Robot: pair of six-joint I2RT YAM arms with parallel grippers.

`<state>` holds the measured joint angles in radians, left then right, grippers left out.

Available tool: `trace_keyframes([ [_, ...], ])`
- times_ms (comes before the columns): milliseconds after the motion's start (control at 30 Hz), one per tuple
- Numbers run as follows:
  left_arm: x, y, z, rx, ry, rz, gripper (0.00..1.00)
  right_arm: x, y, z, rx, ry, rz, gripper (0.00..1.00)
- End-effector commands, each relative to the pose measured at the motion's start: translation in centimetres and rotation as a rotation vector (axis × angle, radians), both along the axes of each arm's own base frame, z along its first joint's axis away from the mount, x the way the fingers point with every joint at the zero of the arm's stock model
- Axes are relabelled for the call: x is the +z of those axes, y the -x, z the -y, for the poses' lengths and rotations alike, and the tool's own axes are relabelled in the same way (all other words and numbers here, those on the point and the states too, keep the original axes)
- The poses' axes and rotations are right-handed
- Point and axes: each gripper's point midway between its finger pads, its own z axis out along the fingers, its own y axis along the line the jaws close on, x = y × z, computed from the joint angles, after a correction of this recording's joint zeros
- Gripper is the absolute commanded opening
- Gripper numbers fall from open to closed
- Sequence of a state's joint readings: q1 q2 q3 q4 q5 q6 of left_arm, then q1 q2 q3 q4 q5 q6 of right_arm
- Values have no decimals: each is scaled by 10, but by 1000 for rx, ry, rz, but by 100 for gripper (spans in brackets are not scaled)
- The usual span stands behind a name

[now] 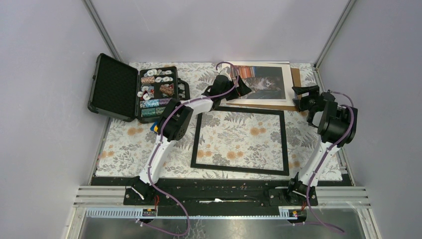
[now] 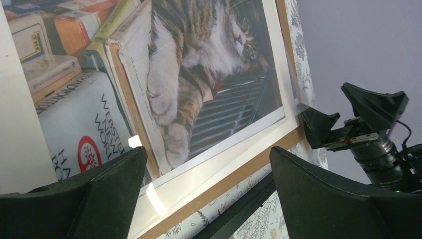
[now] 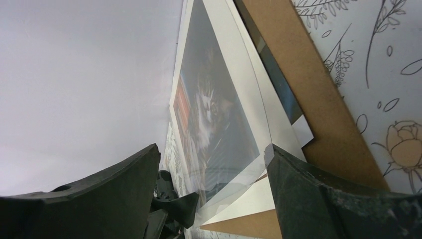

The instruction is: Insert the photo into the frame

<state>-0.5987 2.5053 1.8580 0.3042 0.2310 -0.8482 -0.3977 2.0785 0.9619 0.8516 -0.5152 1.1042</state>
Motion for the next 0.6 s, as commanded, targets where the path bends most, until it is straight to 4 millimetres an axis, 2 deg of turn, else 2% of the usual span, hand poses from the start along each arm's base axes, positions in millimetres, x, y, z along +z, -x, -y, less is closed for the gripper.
trace_keyframes([
  [0,-11,3,1,-15,13,-17,99,16,-16,9,-35,1,118,82],
  [67,-11,3,1,-15,15,-18,99,13,-20,10,-40,-11,125,75],
  [267,-11,3,1,-15,17,-20,99,11,-32,-3,-53,-34,161,65],
  [367,-10,3,1,-14,19,-19,99,7,-38,-8,-62,-8,163,55],
  [467,-7,3,1,-14,13,-4,99,5,-32,-5,-94,15,151,36],
  [567,10,5,4,-48,0,73,99,10,-24,1,-134,59,151,10],
])
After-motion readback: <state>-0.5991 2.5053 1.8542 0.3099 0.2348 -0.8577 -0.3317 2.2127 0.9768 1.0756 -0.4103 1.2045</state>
